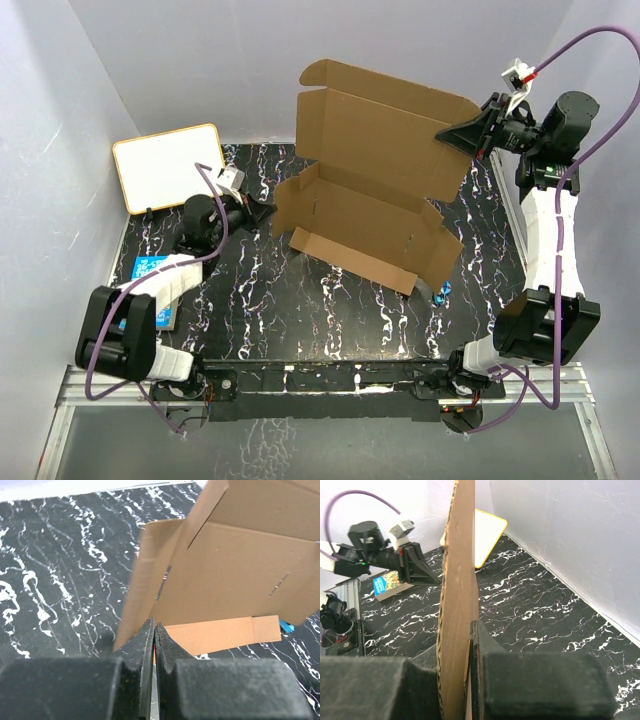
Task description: Fold the paper box
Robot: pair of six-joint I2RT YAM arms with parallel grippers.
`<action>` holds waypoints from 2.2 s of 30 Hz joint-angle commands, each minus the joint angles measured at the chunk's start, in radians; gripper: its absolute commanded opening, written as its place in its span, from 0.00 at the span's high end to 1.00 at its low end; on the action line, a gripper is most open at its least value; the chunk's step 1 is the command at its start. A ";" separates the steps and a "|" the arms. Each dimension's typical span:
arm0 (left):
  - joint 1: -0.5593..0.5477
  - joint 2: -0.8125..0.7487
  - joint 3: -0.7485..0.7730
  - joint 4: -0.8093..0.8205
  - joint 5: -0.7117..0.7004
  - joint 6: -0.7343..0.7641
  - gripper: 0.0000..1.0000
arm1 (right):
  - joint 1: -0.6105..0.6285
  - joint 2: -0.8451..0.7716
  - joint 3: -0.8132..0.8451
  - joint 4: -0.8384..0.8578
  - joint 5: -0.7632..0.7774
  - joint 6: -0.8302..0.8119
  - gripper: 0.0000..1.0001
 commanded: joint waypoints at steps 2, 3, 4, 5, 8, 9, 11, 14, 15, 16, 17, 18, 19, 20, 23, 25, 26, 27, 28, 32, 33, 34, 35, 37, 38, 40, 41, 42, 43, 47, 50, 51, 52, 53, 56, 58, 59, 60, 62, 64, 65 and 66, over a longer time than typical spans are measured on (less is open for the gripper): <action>-0.031 -0.131 -0.031 -0.085 0.035 0.041 1.00 | -0.003 -0.017 0.000 -0.059 0.046 -0.111 0.92; -0.034 -0.142 -0.034 -0.103 0.033 0.049 1.00 | -0.003 -0.016 -0.001 -0.068 0.047 -0.121 0.92; -0.038 -0.151 -0.036 -0.120 0.032 0.058 1.00 | -0.003 -0.016 -0.001 -0.071 0.049 -0.127 0.92; -0.040 -0.157 -0.038 -0.132 0.028 0.066 1.00 | -0.002 -0.015 -0.003 -0.073 0.048 -0.131 0.92; -0.042 -0.166 -0.046 -0.163 -0.017 0.074 1.00 | -0.002 -0.015 -0.010 -0.073 0.038 -0.140 0.92; -0.042 -0.168 -0.048 -0.177 -0.053 0.074 1.00 | -0.003 -0.017 -0.012 -0.072 0.034 -0.142 0.92; -0.042 -0.173 -0.044 -0.217 -0.124 0.075 0.82 | -0.002 -0.021 -0.012 -0.072 0.021 -0.149 0.92; -0.035 -0.175 -0.023 -0.230 -0.161 0.080 0.51 | -0.002 -0.032 -0.013 -0.059 -0.008 -0.155 0.92; -0.034 -0.169 -0.014 -0.225 -0.160 0.081 0.42 | -0.002 -0.035 -0.015 -0.043 -0.020 -0.152 0.92; -0.033 -0.159 -0.003 -0.219 -0.152 0.084 0.36 | -0.002 -0.036 -0.015 -0.026 -0.047 -0.148 0.92; -0.032 -0.145 0.010 -0.214 -0.141 0.089 0.32 | -0.002 -0.039 -0.016 0.003 -0.075 -0.143 0.92; -0.030 -0.129 0.022 -0.205 -0.131 0.090 0.29 | 0.001 -0.044 -0.021 0.033 -0.100 -0.135 0.92; -0.029 -0.110 0.033 -0.197 -0.121 0.090 0.28 | 0.004 -0.050 -0.026 0.064 -0.130 -0.135 0.92; -0.029 -0.089 0.045 -0.187 -0.106 0.088 0.27 | 0.006 -0.056 -0.032 0.088 -0.162 -0.138 0.92; -0.030 -0.019 0.069 -0.149 -0.070 0.064 0.27 | 0.007 -0.063 -0.044 0.103 -0.222 -0.158 0.92; -0.029 0.018 0.073 -0.127 -0.057 0.053 0.27 | 0.008 -0.076 -0.069 0.103 -0.227 -0.164 0.92; -0.030 0.033 0.071 -0.112 -0.053 0.048 0.28 | 0.008 -0.084 -0.081 0.102 -0.226 -0.163 0.92; -0.029 0.041 0.066 -0.101 -0.054 0.047 0.28 | 0.008 -0.089 -0.093 0.101 -0.221 -0.159 0.92; -0.029 0.046 0.062 -0.097 -0.058 0.048 0.29 | 0.009 -0.094 -0.101 0.101 -0.213 -0.149 0.92; -0.028 0.044 0.051 -0.115 -0.087 0.067 0.32 | 0.009 -0.100 -0.112 0.101 -0.176 -0.101 0.92; -0.028 0.043 0.050 -0.117 -0.087 0.069 0.35 | 0.009 -0.099 -0.112 0.101 -0.168 -0.088 0.92; -0.028 0.043 0.050 -0.116 -0.085 0.071 0.39 | 0.010 -0.095 -0.111 0.105 -0.160 -0.074 0.92; -0.027 0.047 0.053 -0.113 -0.079 0.070 0.46 | 0.009 -0.091 -0.110 0.115 -0.151 -0.053 0.92; -0.028 0.059 0.069 -0.123 -0.068 0.070 0.56 | 0.010 -0.077 -0.111 0.165 -0.128 0.022 0.92; -0.028 0.067 0.082 -0.128 -0.066 0.070 0.57 | 0.009 -0.069 -0.112 0.190 -0.116 0.064 0.92; -0.028 0.079 0.117 -0.141 -0.066 0.071 0.58 | 0.010 -0.048 -0.104 0.231 -0.081 0.141 0.92; -0.026 0.085 0.144 -0.165 -0.075 0.071 0.56 | 0.009 -0.036 -0.092 0.235 -0.066 0.162 0.92; -0.023 0.085 0.174 -0.199 -0.098 0.061 0.51 | 0.008 -0.027 -0.078 0.235 -0.044 0.177 0.92; -0.017 0.080 0.202 -0.241 -0.116 0.044 0.46 | 0.007 -0.017 -0.061 0.231 -0.022 0.195 0.92; 0.024 -0.017 0.266 -0.389 -0.189 -0.077 0.30 | -0.001 0.030 0.037 0.210 0.051 0.236 0.92; 0.041 -0.166 0.271 -0.485 -0.262 -0.183 0.22 | -0.005 0.064 0.115 0.211 0.098 0.280 0.92; 0.042 -0.207 0.258 -0.482 -0.265 -0.227 0.21 | -0.005 0.075 0.134 0.211 0.113 0.294 0.92; 0.044 -0.238 0.240 -0.455 -0.244 -0.275 0.20 | -0.005 0.081 0.147 0.214 0.127 0.305 0.92; 0.044 -0.262 0.221 -0.416 -0.214 -0.343 0.20 | -0.005 0.086 0.155 0.217 0.138 0.317 0.92; 0.013 -0.264 0.163 -0.226 -0.108 -0.591 0.21 | -0.005 0.085 0.127 0.274 0.163 0.384 0.92; -0.054 -0.238 0.136 -0.128 -0.108 -0.709 0.21 | -0.005 0.074 0.070 0.364 0.174 0.472 0.92; -0.108 -0.224 0.137 -0.097 -0.130 -0.741 0.21 | -0.005 0.068 0.039 0.406 0.180 0.517 0.92; -0.145 -0.214 0.145 -0.087 -0.158 -0.754 0.21 | -0.005 0.062 0.012 0.441 0.185 0.548 0.92; -0.208 -0.193 0.163 -0.064 -0.216 -0.775 0.19 | -0.007 0.051 -0.035 0.480 0.199 0.630 0.92; -0.264 -0.161 0.189 -0.057 -0.271 -0.807 0.17 | -0.007 0.044 -0.075 0.511 0.210 0.687 0.92; -0.285 -0.144 0.201 -0.054 -0.289 -0.822 0.16 | -0.007 0.039 -0.097 0.536 0.216 0.717 0.92; -0.302 -0.124 0.214 -0.046 -0.303 -0.838 0.16 | -0.007 0.037 -0.126 0.563 0.221 0.755 0.92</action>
